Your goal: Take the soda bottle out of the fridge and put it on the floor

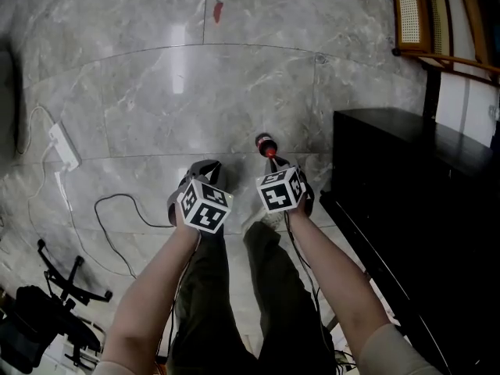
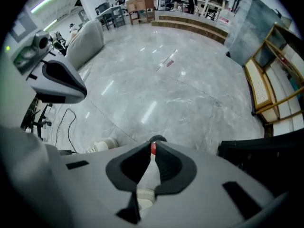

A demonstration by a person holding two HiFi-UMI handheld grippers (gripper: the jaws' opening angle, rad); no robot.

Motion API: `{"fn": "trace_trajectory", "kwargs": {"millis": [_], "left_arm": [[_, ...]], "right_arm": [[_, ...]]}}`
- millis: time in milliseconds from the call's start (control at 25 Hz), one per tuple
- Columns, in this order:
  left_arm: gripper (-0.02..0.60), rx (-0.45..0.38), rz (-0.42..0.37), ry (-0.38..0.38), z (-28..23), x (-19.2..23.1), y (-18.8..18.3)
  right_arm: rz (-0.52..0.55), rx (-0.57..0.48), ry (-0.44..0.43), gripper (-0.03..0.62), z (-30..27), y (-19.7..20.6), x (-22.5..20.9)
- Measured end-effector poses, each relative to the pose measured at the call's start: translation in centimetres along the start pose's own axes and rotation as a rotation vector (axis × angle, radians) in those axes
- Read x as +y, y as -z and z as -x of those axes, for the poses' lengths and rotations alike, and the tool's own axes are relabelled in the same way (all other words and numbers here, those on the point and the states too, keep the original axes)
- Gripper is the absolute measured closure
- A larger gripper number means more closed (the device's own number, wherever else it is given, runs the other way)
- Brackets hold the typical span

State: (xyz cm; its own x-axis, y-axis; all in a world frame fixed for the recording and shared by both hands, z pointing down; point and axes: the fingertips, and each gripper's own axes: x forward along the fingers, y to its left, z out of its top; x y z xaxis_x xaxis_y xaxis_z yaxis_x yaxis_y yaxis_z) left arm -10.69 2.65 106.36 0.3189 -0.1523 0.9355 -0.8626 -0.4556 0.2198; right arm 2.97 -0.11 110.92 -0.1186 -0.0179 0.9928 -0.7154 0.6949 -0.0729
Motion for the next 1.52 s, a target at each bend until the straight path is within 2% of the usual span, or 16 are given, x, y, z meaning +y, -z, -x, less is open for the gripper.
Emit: {"fn": "trace_trajectory", "kwargs": {"millis": [160,400,600,720,880,1160,1320,1520], "left_arm": [[0.571,-0.022,-0.037,-0.005,3.4,-0.2,-1.2],[0.571,-0.057,-0.136,-0.035,9.0,-0.1,-3.9],[0.571,-0.153,-0.129,-0.058,14.7,-0.1,-8.2],[0.571,-0.201,-0.158,-0.07,18.3,-1.2,-10.5],[0.571,-0.285,-0.202,-0.079,23.9,-2.6,-13.9],[0.571,-0.396,-0.236,-0.078,35.3,-6.4,-18.5],[0.571,-0.457,-0.331,-0.119,42.7,-8.3,-20.9],[0.571,-0.557,-0.372,-0.156,52.4,-10.1,-24.4]], "right_arm": [[-0.057,-0.077,0.0,0.585,4.5,-1.5,-0.2],[-0.22,-0.194,-0.005,0.597,12.3,-2.1,-1.8],[-0.28,-0.314,0.024,0.597,20.4,-3.7,-2.6],[-0.322,-0.388,0.023,0.597,25.6,-4.8,-2.3],[-0.343,-0.499,0.038,0.598,33.2,-7.0,-1.6],[-0.368,-0.672,0.103,0.599,48.2,-8.6,-1.2],[-0.35,-0.752,0.15,0.599,56.1,-9.0,-1.0],[-0.324,-0.862,0.172,0.597,66.0,-10.1,-1.0]]}}
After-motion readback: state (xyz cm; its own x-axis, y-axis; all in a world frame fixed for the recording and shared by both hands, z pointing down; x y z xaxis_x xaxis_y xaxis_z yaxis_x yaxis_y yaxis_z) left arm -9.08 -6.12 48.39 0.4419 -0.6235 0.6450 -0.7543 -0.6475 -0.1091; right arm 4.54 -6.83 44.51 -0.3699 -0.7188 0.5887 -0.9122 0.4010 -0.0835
